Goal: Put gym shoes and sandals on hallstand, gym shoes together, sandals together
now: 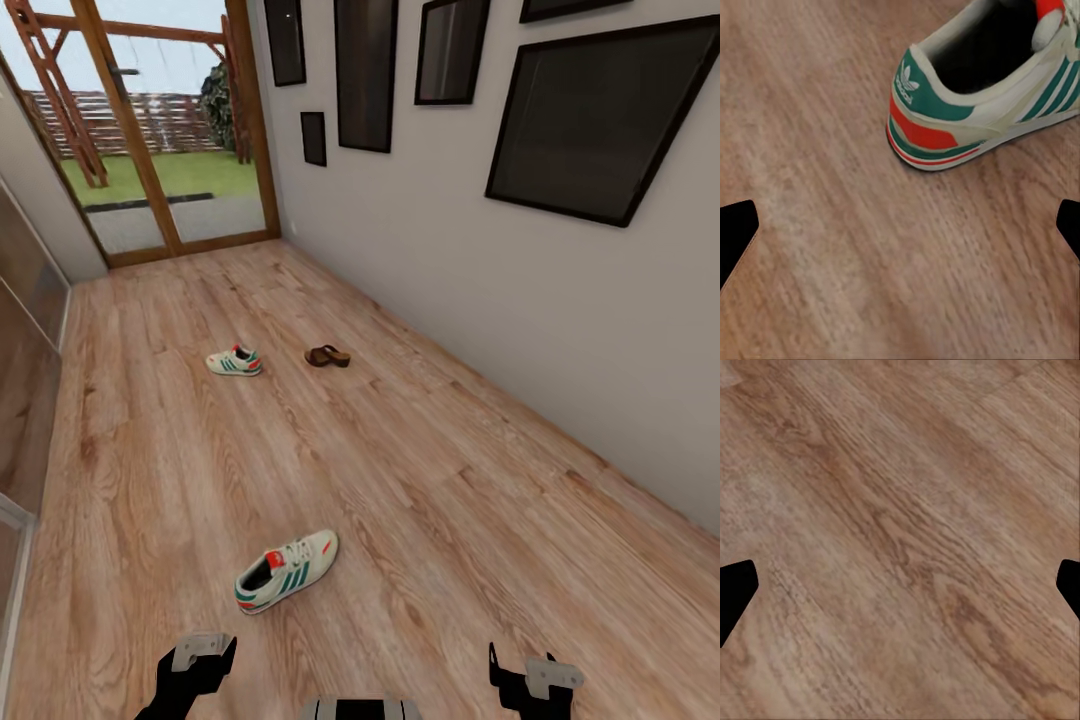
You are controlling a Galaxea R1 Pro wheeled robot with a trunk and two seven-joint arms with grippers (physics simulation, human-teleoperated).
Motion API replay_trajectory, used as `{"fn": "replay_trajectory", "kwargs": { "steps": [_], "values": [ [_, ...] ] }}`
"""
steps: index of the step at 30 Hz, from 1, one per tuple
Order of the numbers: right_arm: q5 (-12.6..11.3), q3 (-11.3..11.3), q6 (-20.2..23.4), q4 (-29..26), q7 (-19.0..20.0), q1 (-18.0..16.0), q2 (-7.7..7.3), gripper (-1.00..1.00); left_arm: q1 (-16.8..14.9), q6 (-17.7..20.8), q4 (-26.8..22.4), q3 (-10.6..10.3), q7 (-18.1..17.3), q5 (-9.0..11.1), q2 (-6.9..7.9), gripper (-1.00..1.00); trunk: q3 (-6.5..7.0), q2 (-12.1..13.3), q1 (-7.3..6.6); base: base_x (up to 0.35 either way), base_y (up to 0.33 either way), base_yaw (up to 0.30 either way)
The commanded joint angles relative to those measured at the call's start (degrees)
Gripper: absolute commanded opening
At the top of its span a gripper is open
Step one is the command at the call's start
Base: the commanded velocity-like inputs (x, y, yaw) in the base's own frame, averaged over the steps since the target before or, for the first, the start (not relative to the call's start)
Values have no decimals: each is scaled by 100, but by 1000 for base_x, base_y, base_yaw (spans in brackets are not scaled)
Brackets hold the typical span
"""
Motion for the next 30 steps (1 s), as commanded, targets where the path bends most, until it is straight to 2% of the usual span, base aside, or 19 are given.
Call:
{"fn": "replay_trajectory", "kwargs": {
  "steps": [1, 9, 30],
  "values": [
    [-46, 49, -16, 1, -25, -3, -4, 100, -4, -18, 4, 49, -33, -42, -2, 100, -4, -1, 2, 245, 0, 0],
    [-46, 49, -16, -6, -25, -3, -4, 100, -4, -20, 4, 47, -33, -42, -2, 100, -4, -1, 2, 112, 0, 0],
    [-46, 49, -16, -8, -26, -3, 1, 100, -4, -15, 4, 46, -33, -42, -2, 100, -4, -1, 2, 23, 0, 0]
  ]
}}
